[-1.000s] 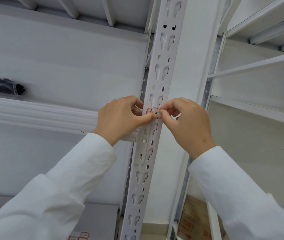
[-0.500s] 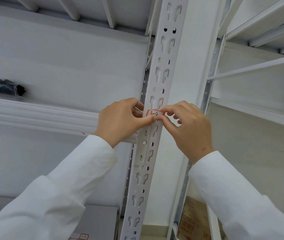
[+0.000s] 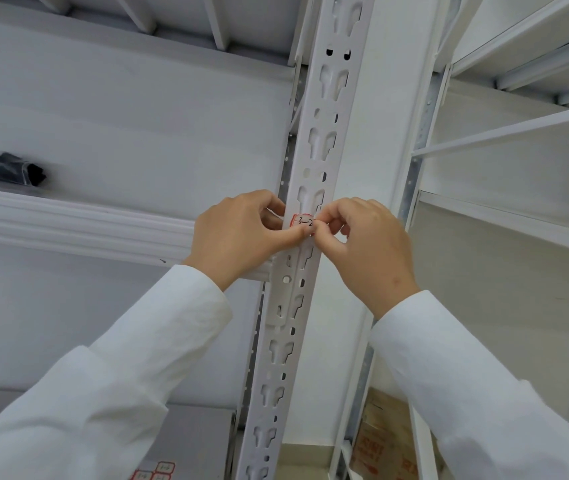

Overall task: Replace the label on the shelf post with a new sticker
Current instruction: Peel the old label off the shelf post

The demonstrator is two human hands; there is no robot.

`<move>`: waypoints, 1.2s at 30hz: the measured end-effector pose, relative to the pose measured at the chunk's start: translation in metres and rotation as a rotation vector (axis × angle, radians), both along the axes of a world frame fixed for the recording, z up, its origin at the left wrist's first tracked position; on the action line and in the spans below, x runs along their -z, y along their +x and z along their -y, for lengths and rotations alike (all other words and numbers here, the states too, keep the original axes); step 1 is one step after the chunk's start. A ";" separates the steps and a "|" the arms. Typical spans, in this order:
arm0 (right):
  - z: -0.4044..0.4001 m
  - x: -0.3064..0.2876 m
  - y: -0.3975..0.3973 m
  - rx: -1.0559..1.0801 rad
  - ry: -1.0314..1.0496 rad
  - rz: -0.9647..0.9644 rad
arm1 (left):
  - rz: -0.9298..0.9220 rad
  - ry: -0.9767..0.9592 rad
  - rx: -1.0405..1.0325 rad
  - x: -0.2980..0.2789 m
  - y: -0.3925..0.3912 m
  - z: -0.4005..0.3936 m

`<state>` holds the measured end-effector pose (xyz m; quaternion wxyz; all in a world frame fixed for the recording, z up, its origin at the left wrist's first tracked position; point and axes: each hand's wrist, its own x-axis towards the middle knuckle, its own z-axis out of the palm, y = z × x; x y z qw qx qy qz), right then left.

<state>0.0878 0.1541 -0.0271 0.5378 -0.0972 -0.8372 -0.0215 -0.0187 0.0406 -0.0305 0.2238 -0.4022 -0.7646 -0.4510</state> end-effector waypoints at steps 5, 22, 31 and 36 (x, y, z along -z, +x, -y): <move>-0.004 0.005 -0.001 -0.032 0.116 -0.082 | 0.008 -0.001 0.003 0.000 0.000 0.001; -0.002 0.006 -0.002 0.014 0.122 -0.104 | -0.001 0.006 0.000 0.001 0.000 0.000; -0.009 0.005 0.002 -0.033 0.275 -0.139 | 0.002 0.004 0.004 0.001 0.001 0.001; -0.014 0.011 0.003 -0.102 0.234 -0.229 | -0.009 0.004 0.010 0.002 0.000 0.001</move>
